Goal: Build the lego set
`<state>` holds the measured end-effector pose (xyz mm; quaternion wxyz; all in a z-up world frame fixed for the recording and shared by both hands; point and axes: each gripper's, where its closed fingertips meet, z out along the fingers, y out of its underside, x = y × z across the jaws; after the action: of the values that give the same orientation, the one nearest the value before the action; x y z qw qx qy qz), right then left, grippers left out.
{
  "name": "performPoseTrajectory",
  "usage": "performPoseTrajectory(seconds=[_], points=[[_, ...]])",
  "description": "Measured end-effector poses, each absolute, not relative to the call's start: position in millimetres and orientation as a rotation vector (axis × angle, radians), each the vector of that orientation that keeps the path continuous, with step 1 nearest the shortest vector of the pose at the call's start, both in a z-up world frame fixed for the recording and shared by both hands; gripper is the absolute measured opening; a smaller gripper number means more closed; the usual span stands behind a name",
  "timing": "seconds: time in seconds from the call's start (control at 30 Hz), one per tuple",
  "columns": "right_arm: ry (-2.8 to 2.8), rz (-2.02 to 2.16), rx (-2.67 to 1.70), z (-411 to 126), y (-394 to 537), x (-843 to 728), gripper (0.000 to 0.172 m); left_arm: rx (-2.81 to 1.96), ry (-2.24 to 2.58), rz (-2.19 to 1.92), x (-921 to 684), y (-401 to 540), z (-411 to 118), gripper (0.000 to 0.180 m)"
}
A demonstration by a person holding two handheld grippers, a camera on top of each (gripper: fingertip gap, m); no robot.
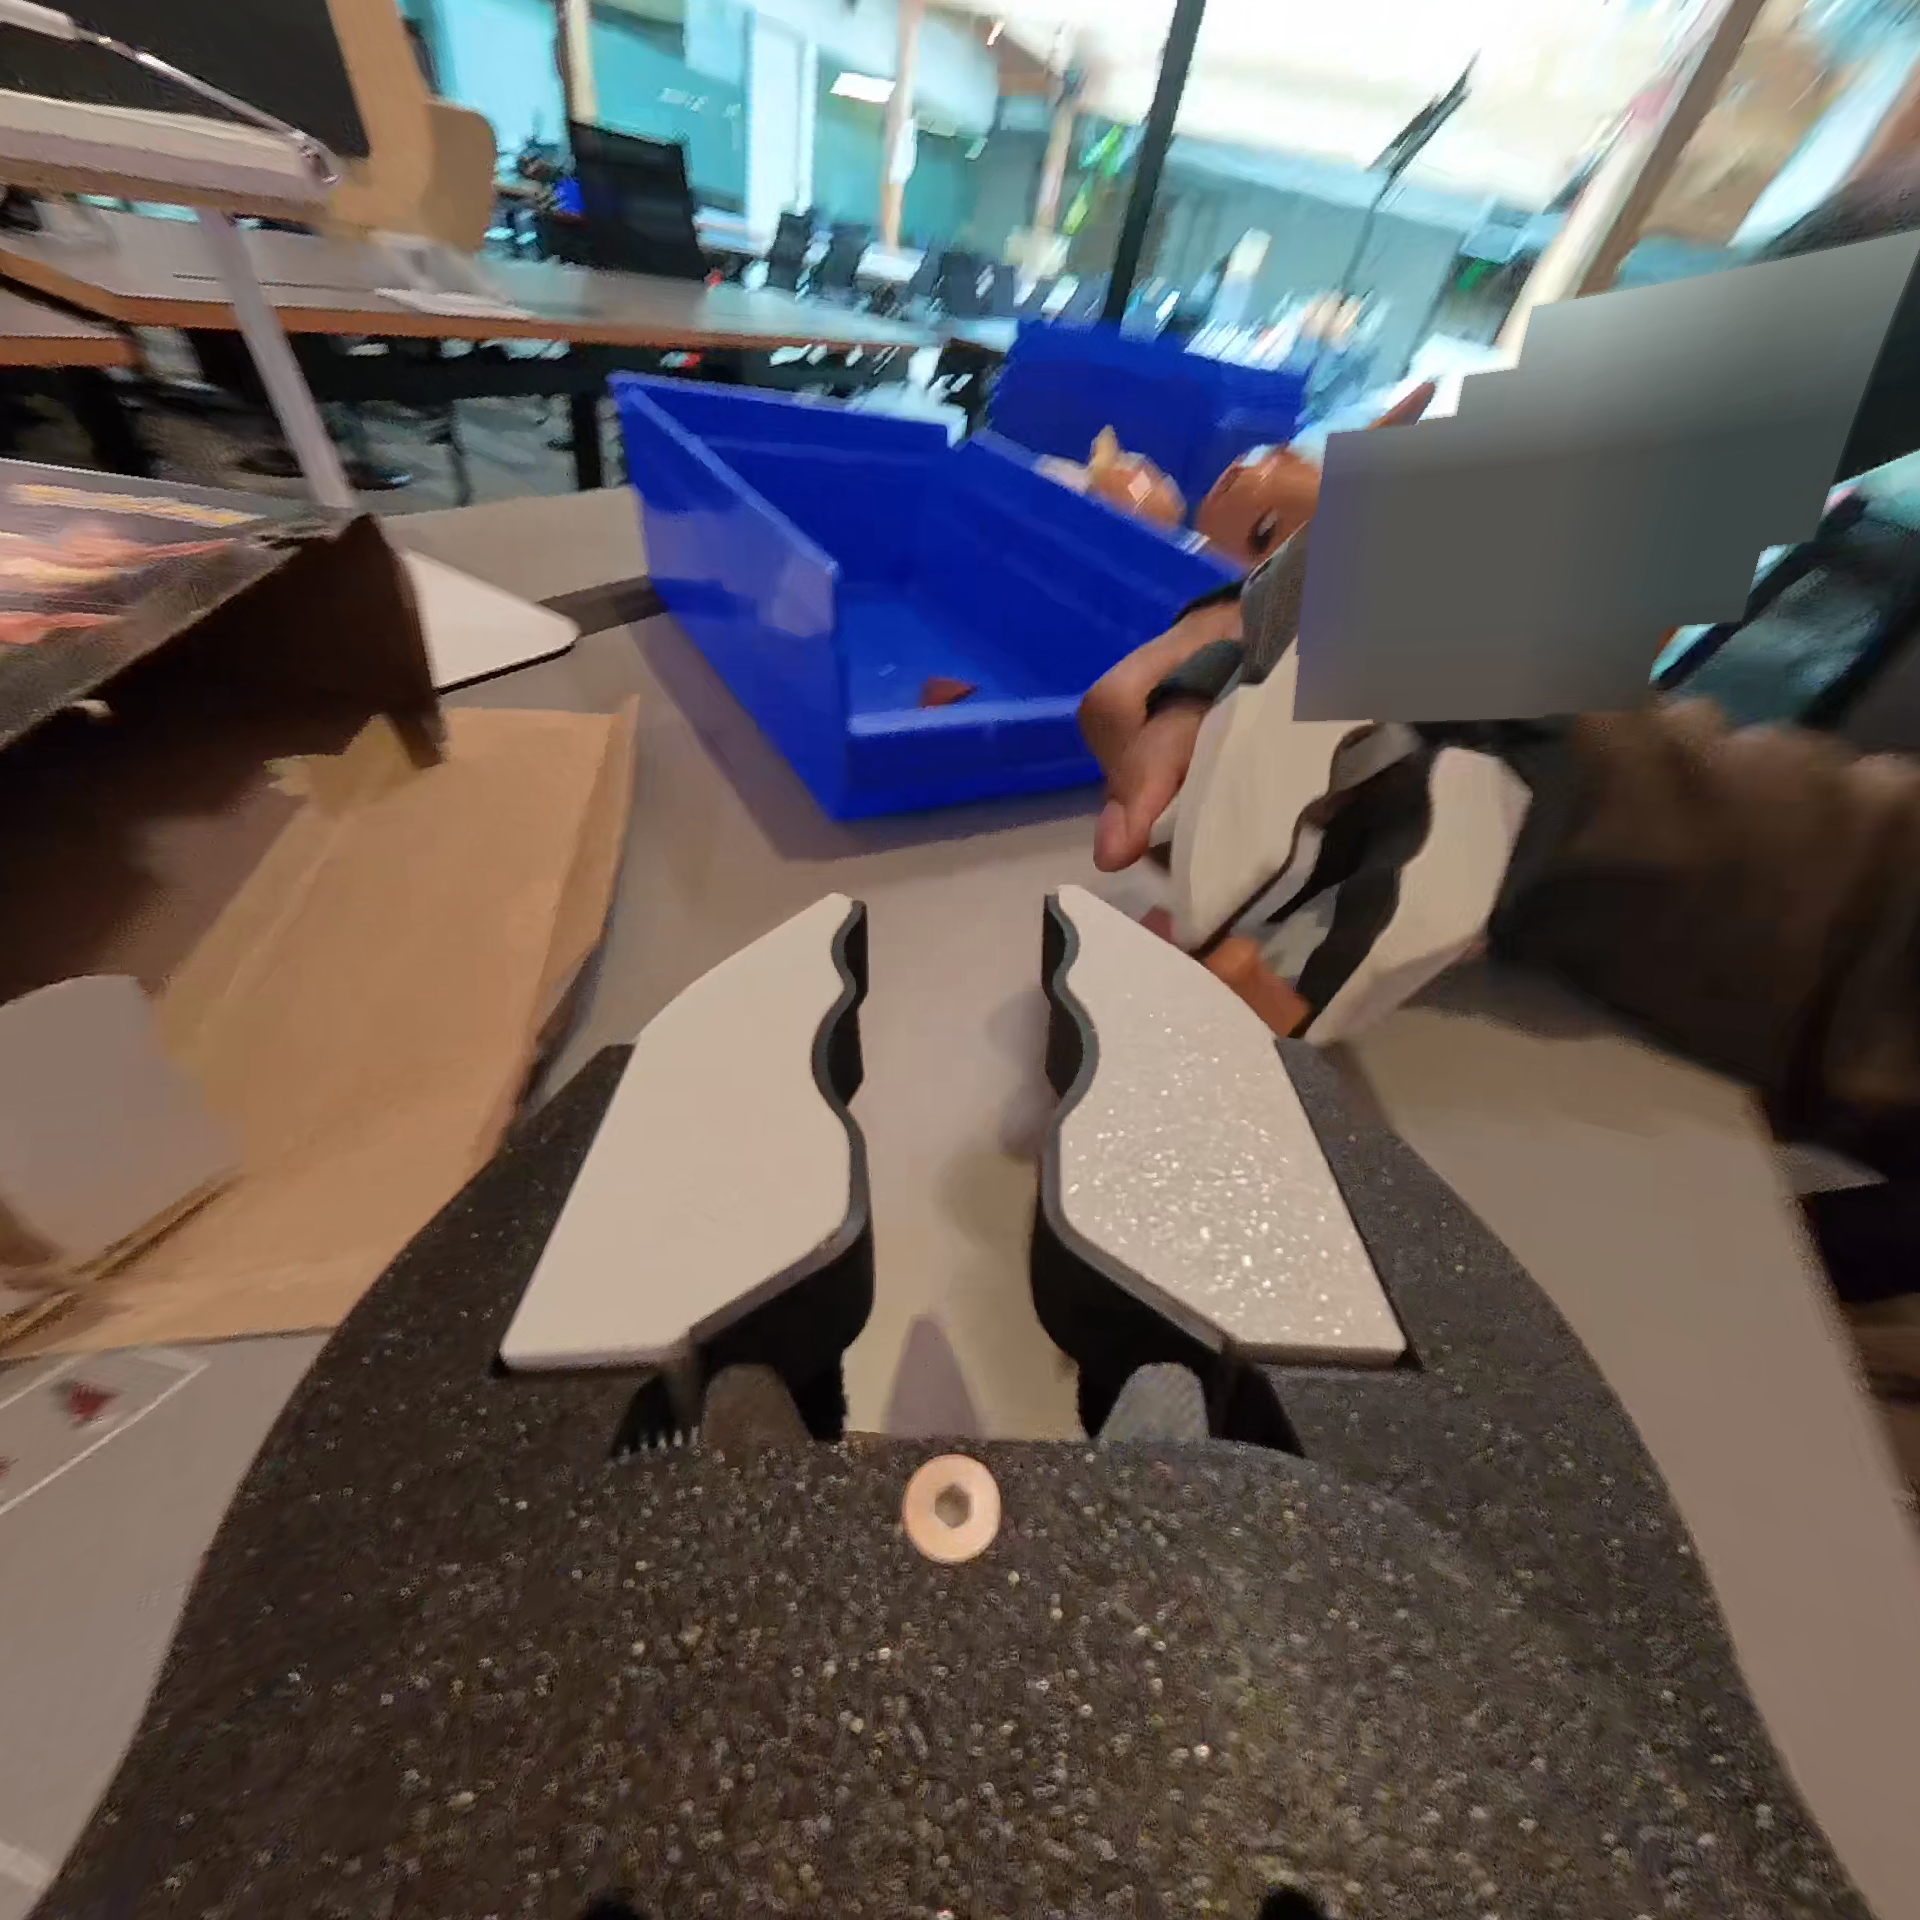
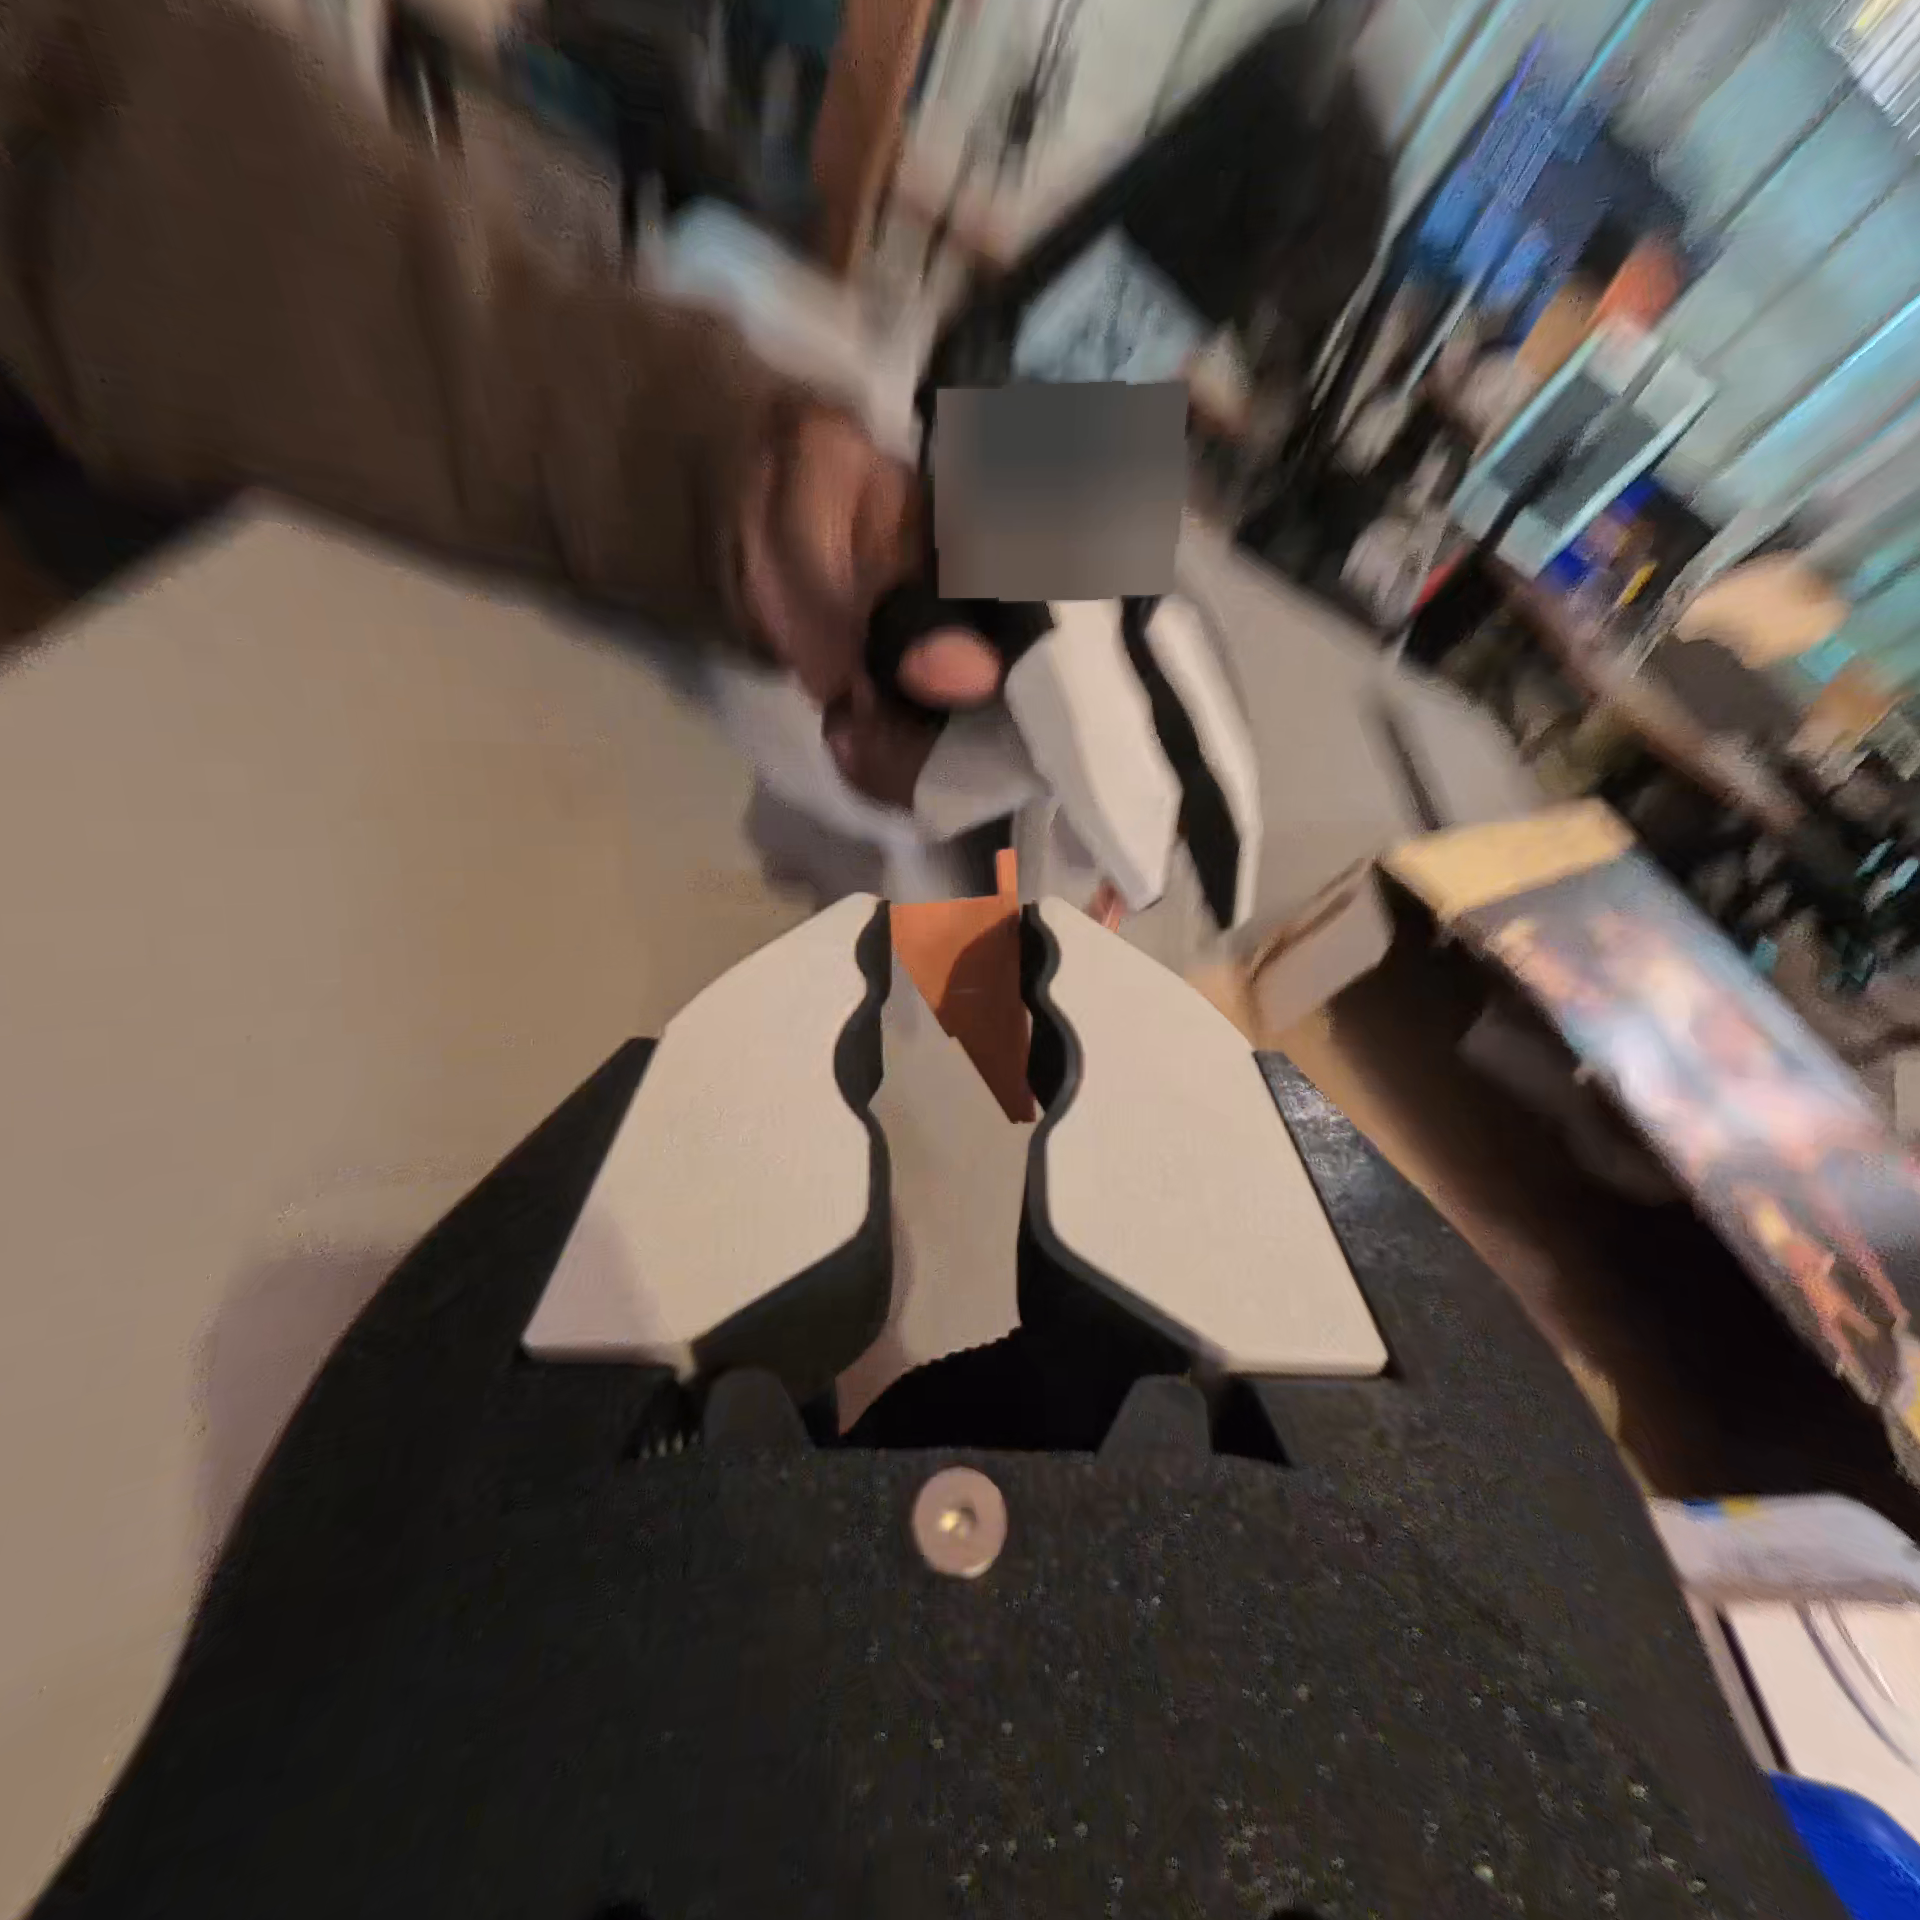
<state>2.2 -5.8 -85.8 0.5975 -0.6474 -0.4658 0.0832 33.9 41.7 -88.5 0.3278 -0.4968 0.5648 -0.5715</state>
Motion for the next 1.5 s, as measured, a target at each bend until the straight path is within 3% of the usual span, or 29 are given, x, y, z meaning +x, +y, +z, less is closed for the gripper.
performPoseTrajectory(seconds=[0.03, 0.27, 0.67, 1.03, 1.13, 1.23, 1.5], points=[[-1.012, 0.259, -1.395, -67.6, -12.5, 2.5, 0.023, -1.292, 1.449, -1.608, 31.1, 37.7, -80.0, 0.032], [-0.735, 0.638, -1.078, -10.8, -41.3, 12.9, 0.023, -1.131, 1.201, -2.318, 13.4, 11.2, -31.9, 0.031], [-0.603, 0.823, -0.970, 8.2, -40.7, 10.1, 0.023, -0.973, 1.128, -2.660, 17.0, -41.3, -21.4, 0.032], [-0.515, 0.900, -0.999, 0.8, -30.3, 10.5, 0.023, -0.750, 1.281, -1.889, 28.8, -48.0, -30.9, 0.040], [-0.518, 0.905, -1.019, -5.1, -27.5, 6.8, 0.023, -0.735, 1.278, -1.745, 32.9, -43.9, -33.1, 0.036], [-0.530, 0.905, -1.040, -10.8, -25.4, 2.9, 0.023, -0.708, 1.299, -1.629, 33.7, -41.9, -35.9, 0.018], [-0.623, 0.573, -1.195, -29.1, -15.5, 21.2, 0.035, -0.737, 1.453, -1.141, 39.4, -10.2, -56.0, 0.016]])
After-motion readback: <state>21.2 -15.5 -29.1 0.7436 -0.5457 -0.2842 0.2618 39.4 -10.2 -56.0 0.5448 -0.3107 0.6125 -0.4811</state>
